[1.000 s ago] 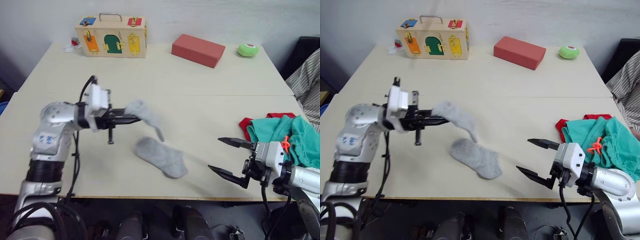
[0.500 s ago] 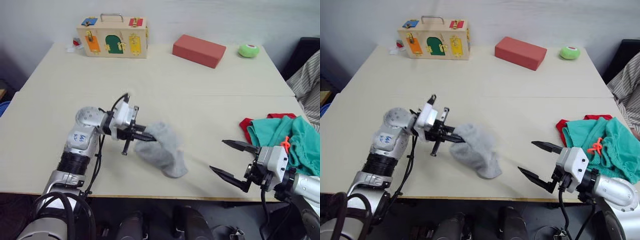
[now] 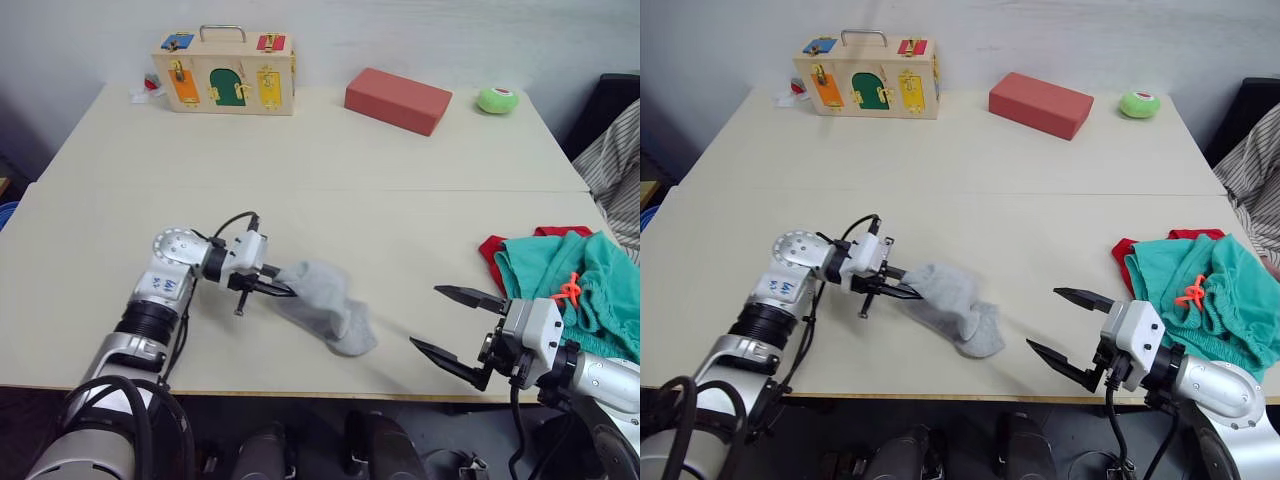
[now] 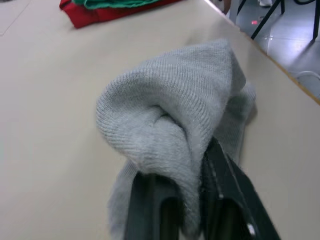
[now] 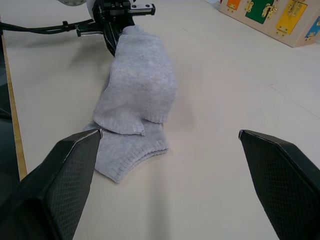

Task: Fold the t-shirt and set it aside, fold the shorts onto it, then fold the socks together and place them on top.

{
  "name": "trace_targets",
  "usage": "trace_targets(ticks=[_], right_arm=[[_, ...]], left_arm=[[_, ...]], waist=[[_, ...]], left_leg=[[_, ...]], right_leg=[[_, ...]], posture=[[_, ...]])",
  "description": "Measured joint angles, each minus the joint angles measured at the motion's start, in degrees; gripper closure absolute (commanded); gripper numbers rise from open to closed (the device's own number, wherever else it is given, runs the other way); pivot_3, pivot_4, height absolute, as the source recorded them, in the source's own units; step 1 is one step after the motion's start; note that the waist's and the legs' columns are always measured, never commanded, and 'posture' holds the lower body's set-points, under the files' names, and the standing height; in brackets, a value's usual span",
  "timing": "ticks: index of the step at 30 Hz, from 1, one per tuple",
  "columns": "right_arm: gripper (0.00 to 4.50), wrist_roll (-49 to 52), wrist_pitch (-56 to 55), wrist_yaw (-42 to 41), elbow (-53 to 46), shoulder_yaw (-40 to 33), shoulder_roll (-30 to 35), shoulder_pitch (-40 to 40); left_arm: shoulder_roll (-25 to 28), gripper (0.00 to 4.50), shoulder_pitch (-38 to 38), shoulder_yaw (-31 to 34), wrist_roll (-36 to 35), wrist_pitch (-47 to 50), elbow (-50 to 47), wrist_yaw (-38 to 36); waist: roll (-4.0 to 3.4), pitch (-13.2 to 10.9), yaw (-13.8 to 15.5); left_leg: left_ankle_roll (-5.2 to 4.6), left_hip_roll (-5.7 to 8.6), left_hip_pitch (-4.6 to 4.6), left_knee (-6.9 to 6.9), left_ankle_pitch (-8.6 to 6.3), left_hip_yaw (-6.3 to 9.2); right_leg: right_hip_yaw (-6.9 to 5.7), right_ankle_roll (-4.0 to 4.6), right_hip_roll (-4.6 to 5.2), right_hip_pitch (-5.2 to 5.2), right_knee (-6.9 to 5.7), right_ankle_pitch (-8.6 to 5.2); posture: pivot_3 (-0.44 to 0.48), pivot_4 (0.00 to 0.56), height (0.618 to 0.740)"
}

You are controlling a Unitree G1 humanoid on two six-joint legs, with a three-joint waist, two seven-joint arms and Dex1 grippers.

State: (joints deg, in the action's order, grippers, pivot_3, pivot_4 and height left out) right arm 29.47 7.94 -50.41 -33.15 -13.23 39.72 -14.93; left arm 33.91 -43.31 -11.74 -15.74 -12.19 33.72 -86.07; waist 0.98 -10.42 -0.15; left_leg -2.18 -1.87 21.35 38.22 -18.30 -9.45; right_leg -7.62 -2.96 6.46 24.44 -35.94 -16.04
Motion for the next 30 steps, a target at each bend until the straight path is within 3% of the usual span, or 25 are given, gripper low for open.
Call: trace_targets(ticks=[9,19,27,30], right_arm=[[0.0,6.37,10.47,2.31,0.8,2.38,-1.32,2.07],[0.0,8.17,18.63,5.08,0.85,7.15,-2.27,5.46],[0.0,8.27,27.56,7.52,-0.26,9.81,0.22,5.39],[0.0,6.48,28.89,8.99,-0.42,13.45,0.03,6.12]], left_arm=[[9.8,0.02,4.19,-2.09,-1.33,6.79,-5.19,-0.01],[15.46,0.02,3.87,-5.82,4.52,14.95,-5.35,0.02],[23.3,0.02,3.26,-4.61,-2.57,30.74,-6.33,-0.01],[17.71,0.02,-0.34,-1.02,-3.23,31.22,-4.25,0.55]], waist=[[0.02,-0.01,0.08],[0.02,-0.01,0.12],[0.1,-0.06,-0.05],[0.11,-0.06,1.07]], left_leg=[[-0.04,0.02,0.01,0.02,-0.01,0.05],[-0.07,0.03,0.08,0.02,-0.05,0.05],[-0.06,0.01,0.11,0.03,-0.04,0.05],[-0.1,0.08,0.19,0.2,-0.05,0.17]], right_leg=[[0.0,0.0,0.07,0.0,0.0,0.0],[-0.01,0.01,0.07,0.05,-0.01,-0.01],[-0.01,0.01,0.06,0.09,-0.03,-0.01],[-0.07,-0.01,0.08,0.05,-0.03,0.0]], posture=[[0.0,0.15,0.74],[0.0,0.15,0.74],[0.0,0.15,0.74],[0.0,0.15,0.74]])
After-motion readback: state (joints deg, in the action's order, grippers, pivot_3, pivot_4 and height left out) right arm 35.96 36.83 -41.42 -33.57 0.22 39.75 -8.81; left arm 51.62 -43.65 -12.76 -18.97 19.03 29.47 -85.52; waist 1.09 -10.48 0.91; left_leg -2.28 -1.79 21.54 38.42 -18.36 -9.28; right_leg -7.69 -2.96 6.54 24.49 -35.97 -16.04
